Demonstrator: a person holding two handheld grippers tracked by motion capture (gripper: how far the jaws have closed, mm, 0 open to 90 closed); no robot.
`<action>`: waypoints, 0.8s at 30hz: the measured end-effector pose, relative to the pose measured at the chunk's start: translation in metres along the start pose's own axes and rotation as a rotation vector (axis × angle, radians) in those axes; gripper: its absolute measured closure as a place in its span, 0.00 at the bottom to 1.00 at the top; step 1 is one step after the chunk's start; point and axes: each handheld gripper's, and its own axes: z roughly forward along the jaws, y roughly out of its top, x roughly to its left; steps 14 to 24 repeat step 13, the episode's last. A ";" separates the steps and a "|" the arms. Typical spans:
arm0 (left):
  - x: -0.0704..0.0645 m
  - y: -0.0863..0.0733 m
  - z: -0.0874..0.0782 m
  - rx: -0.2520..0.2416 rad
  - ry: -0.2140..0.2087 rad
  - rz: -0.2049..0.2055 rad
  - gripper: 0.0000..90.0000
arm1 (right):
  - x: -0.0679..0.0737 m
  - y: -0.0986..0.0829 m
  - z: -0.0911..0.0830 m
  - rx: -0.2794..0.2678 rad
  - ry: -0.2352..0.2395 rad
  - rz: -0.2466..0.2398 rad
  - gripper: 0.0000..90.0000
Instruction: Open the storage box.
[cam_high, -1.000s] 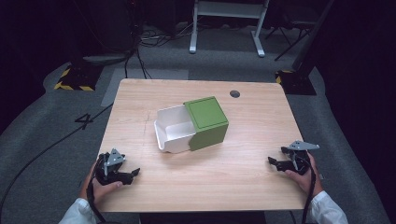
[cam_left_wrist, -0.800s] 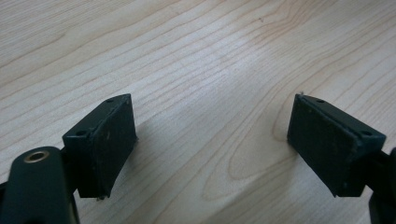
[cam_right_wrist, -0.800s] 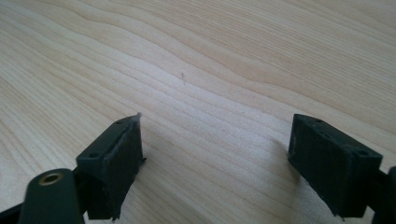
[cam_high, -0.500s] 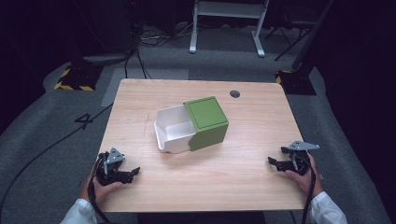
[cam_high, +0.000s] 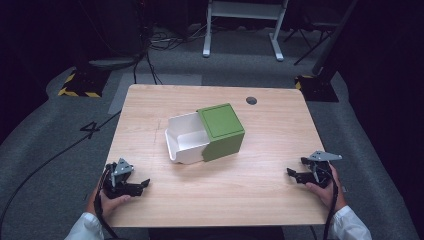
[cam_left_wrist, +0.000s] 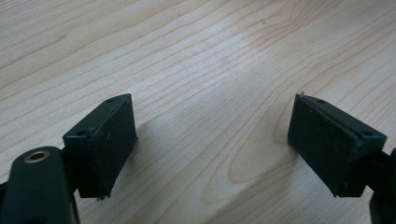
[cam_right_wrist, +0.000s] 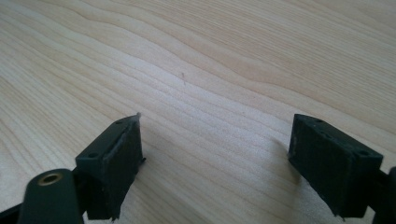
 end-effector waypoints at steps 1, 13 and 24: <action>0.000 0.000 0.000 0.000 0.001 0.000 0.17 | 0.000 0.000 0.000 0.000 0.000 0.000 0.20; 0.000 0.000 0.001 -0.004 0.007 0.000 0.17 | 0.000 0.000 0.000 0.000 0.001 -0.001 0.20; 0.000 0.000 0.001 -0.004 0.007 0.000 0.17 | 0.000 0.000 0.000 0.000 0.001 -0.001 0.20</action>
